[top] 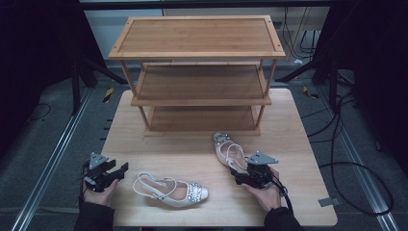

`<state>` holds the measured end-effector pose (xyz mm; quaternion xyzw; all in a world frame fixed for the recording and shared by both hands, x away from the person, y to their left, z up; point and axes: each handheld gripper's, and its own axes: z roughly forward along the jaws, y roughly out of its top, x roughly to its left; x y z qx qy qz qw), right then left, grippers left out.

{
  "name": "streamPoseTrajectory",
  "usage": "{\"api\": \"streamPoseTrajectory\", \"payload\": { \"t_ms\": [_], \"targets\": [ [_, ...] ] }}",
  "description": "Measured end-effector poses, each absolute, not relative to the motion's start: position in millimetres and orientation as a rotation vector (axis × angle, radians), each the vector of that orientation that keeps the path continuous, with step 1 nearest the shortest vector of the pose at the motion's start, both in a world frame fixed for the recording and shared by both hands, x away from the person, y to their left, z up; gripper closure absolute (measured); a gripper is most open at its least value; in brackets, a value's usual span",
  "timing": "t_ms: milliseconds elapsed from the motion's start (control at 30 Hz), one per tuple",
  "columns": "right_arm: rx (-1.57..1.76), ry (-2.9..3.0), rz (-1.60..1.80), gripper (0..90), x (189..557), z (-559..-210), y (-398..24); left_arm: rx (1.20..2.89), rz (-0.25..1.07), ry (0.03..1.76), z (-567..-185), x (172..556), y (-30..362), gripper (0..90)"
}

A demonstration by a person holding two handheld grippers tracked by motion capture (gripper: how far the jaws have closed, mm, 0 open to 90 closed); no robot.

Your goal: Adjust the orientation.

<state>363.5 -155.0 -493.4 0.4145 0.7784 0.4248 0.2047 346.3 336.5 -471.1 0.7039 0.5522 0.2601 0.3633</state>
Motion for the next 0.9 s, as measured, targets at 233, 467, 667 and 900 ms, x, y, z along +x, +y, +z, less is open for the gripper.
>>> {"api": "streamPoseTrajectory", "payload": {
  "t_ms": [233, 467, 667, 900],
  "targets": [
    [1.192, 2.211, 1.175, 31.5, 368, -497, -152, 1.812, 0.669, 1.423, -471, 346, 336, 44.3],
    [1.201, 2.199, 1.18, 32.2, 368, -496, -151, 1.815, 0.667, 1.424, -472, 347, 336, 44.3],
    [1.218, 2.198, 1.201, 38.0, 368, -492, -151, 1.814, 0.668, 1.422, -471, 347, 337, 44.3],
    [1.18, 2.21, 1.187, 39.0, 363, -485, -146, 1.811, 0.667, 1.423, -471, 347, 338, 44.4]
  ]
}}
